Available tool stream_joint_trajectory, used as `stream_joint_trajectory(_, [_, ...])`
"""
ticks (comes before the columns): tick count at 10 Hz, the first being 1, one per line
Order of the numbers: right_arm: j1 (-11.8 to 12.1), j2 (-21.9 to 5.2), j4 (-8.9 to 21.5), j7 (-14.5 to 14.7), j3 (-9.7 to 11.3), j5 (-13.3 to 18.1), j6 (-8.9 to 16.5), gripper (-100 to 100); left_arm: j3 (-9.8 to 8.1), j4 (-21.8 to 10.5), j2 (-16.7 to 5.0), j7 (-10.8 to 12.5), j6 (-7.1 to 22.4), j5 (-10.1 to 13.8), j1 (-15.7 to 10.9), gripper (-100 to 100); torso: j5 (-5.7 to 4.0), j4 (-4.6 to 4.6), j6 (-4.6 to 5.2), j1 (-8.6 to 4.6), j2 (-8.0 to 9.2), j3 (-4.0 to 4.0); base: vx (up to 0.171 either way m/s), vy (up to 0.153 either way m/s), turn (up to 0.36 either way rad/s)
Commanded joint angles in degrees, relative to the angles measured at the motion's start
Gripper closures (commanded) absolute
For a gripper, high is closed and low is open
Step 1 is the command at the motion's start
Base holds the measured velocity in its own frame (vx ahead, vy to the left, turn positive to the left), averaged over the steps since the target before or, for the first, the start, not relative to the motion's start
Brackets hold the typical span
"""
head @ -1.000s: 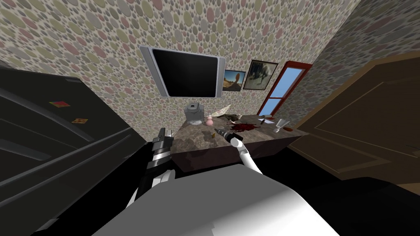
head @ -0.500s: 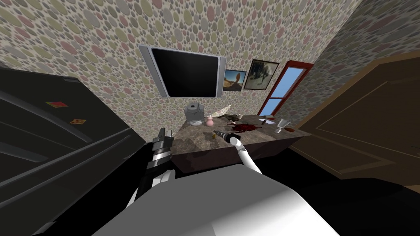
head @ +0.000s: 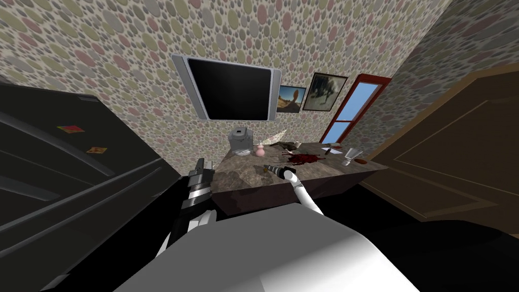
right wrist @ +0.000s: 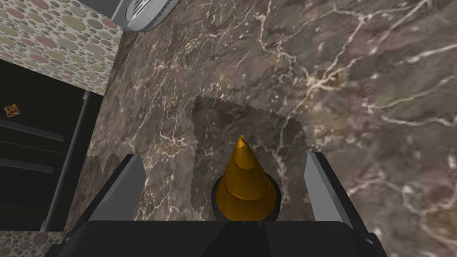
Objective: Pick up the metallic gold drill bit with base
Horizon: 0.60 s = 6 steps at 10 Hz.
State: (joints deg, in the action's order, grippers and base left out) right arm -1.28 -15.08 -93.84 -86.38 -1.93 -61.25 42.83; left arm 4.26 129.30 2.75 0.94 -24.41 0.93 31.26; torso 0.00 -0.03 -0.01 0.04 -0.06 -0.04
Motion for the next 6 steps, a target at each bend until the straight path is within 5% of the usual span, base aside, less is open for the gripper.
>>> stream_joint_trajectory(1, [0.0, 0.0, 0.0, 0.0, 0.0, 0.0, 0.0, -100, 0.0, 0.0, 0.0, 0.0, 0.0, 0.0, 0.0, 0, 0.0, 0.0, 0.0, 0.0, 0.0, 0.0, 0.009, 0.007, 0.001])
stream_joint_trajectory(2, [0.0, 0.0, 0.2, -0.1, 0.0, 0.0, 0.2, 0, 0.0, 0.0, 0.0, 0.0, 0.0, 0.0, 0.0, 0, 0.0, 0.01, 0.0, -0.02, 0.04, 0.02, 0.0, 0.0, 0.0])
stream_joint_trajectory(3, [-1.3, 0.1, 2.2, 0.4, -0.5, -0.1, -0.3, -100, 0.0, 0.0, 0.0, 0.0, 0.0, 0.0, 0.0, 0, 0.0, 0.02, 0.0, -0.03, 0.07, 0.04, -0.016, 0.0, 0.089])
stream_joint_trajectory(6, [-3.9, 0.3, 6.1, 1.2, -1.6, -0.4, -1.4, -100, 0.0, 0.0, 0.0, 0.0, 0.0, 0.0, 0.0, 0, 0.0, 0.05, 0.0, -0.03, 0.19, 0.11, -0.036, 0.003, 0.083])
